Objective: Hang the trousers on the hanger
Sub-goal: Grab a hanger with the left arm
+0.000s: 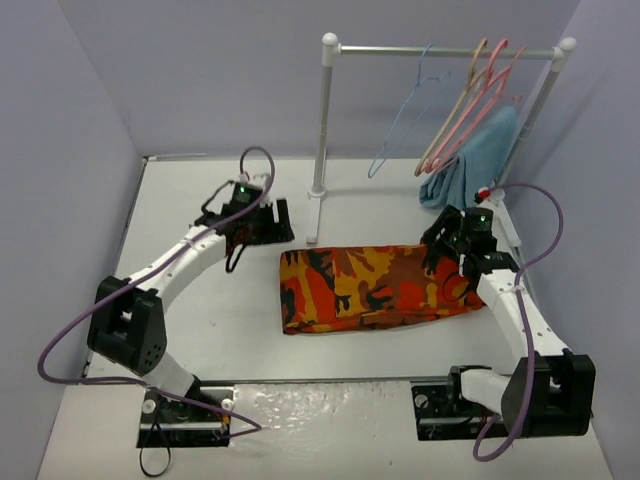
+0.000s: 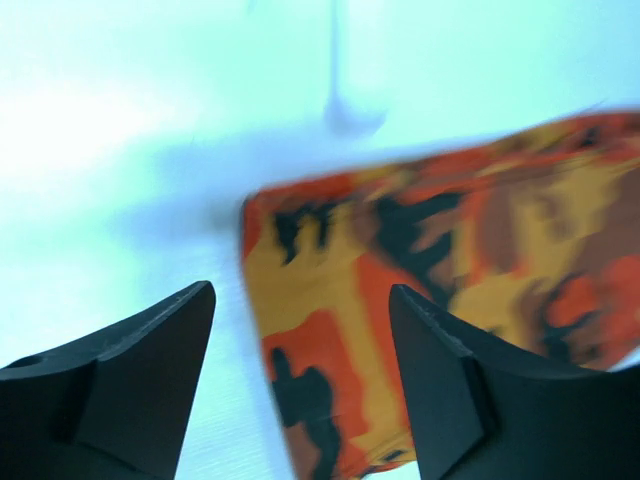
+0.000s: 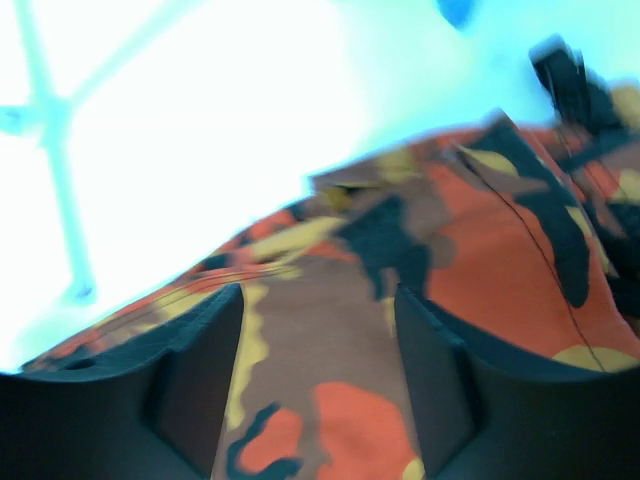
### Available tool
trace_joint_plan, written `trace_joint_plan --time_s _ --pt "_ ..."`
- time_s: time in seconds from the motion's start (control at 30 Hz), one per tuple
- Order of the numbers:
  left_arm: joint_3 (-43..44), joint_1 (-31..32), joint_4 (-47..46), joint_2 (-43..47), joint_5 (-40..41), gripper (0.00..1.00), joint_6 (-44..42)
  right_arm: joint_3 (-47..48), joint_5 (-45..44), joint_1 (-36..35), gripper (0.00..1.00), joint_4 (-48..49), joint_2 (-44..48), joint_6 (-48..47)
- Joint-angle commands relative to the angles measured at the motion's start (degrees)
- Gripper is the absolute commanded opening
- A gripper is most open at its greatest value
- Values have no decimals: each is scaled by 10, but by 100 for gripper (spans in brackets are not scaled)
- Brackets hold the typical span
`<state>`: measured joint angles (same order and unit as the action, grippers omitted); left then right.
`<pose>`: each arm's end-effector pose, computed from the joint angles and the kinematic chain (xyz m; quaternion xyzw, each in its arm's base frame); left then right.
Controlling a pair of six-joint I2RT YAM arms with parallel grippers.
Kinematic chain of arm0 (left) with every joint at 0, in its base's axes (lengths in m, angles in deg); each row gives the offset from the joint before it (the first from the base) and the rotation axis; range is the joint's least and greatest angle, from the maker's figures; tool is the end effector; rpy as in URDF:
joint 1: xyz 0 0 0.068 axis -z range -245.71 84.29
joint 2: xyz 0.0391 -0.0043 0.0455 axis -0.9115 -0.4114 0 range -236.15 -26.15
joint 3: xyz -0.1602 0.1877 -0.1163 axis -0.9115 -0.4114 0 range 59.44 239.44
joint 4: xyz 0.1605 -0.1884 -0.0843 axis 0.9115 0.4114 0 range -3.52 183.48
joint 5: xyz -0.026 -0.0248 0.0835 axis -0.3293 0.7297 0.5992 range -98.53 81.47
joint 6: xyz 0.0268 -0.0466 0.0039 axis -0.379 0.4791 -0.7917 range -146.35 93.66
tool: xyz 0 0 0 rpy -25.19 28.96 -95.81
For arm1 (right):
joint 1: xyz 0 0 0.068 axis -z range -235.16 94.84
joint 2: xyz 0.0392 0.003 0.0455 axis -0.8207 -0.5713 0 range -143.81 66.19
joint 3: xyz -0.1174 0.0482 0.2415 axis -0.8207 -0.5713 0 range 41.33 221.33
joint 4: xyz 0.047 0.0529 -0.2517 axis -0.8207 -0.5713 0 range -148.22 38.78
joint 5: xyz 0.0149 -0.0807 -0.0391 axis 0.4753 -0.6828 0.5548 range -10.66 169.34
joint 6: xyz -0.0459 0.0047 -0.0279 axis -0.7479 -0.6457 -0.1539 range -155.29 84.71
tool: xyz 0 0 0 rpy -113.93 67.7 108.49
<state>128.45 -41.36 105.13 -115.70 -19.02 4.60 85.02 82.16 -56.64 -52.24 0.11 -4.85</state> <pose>0.3188 -0.1515 0.2789 -0.0126 0.9003 -0.2713 0.3402 0.2626 0.0085 0.2734 0.1958 0.8124 0.1707 0.5220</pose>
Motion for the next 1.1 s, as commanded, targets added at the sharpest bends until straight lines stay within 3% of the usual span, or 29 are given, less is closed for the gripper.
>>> trace_joint_plan --time_s 0.0,0.27,0.57,0.77,1.07 --pt "156 19 13 49 -9 78 -83 41 -62 -23 66 -90 62 -43" --pt "388 103 -33 -56 -14 79 -181 32 -32 -27 70 -119 129 -75" --pt "606 161 -73 -220 22 75 -218 25 18 -30 71 -129 145 -86" --pt "664 173 -111 -300 43 67 -216 16 29 -31 71 -128 148 -80" --pt "672 177 -140 -329 37 54 -213 8 32 -31 71 -135 162 -77"
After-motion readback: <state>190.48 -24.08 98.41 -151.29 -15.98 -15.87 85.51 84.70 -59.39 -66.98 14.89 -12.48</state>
